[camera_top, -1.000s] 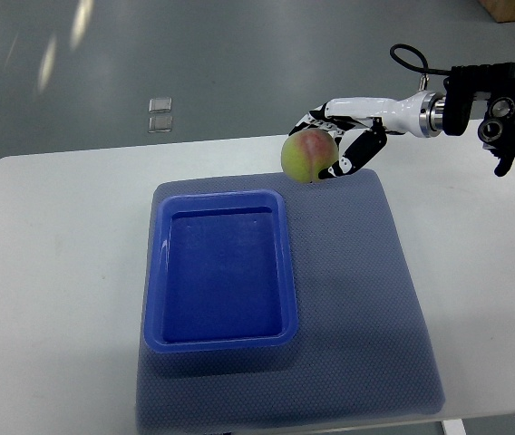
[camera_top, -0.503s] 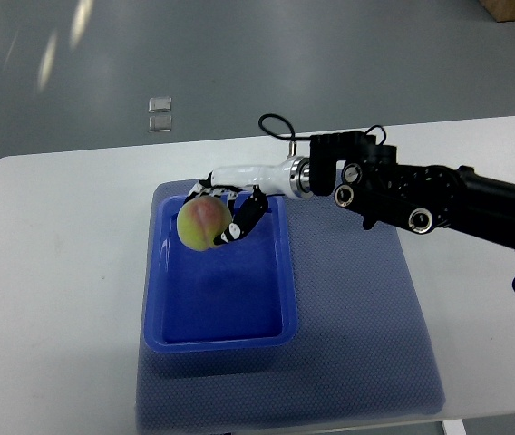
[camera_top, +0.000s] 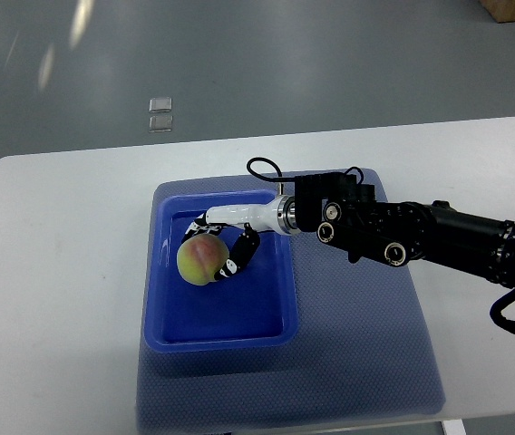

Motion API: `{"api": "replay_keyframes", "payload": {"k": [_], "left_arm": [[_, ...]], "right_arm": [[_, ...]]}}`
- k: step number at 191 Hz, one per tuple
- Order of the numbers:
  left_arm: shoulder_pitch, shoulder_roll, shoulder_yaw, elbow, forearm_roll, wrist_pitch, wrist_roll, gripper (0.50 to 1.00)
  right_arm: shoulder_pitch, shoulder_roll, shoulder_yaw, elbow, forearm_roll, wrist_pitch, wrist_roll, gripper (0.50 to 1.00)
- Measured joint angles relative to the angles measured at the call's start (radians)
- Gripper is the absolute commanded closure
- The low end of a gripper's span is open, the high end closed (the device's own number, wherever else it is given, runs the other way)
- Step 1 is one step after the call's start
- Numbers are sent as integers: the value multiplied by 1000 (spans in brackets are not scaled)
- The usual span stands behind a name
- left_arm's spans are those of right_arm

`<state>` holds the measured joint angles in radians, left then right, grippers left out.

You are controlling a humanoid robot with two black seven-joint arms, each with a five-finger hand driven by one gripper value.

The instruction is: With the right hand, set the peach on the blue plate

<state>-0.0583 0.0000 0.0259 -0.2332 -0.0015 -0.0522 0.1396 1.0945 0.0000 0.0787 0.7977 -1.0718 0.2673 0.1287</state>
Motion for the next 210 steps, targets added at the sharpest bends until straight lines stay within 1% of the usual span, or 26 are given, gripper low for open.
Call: {"api": "replay_keyframes", "payload": {"k": [25,46,76,87,99,120,134,154,174,188,210], "left_arm": [[0,0,0,0,0,0,0,500],[0,0,0,0,0,0,0,500],[0,0,0,0,0,0,0,500],[0,0,0,0,0,0,0,500],[0,0,1,-1,0,0,0,500],[0,0,2,-12,0,0,0,500],[0,0,2,-14,0,0,0,500],[0,0,2,-15,0,0,0,500],[0,0,2,-16,0,0,0,500],[0,0,2,-17,0,0,0,500],[0,0,2,-23,0,0,0,500]], "right_arm": [[8,-25,12,6,9,19,0,570],[34,-104,54,39,22,58,0,570],[47,-249,253,87,89,113,2,570],[13,-294,342,91,144,121,5,570],[-52,-314,448,87,224,117,8,570],[-189,-295,644,76,382,81,12,570],[-287,-258,764,71,486,61,22,570],[-421,-184,922,55,637,55,49,570],[-489,-125,1008,15,767,62,75,570],[-514,-91,1042,-14,855,67,108,570],[-535,-67,1056,-29,940,80,157,570]]}}
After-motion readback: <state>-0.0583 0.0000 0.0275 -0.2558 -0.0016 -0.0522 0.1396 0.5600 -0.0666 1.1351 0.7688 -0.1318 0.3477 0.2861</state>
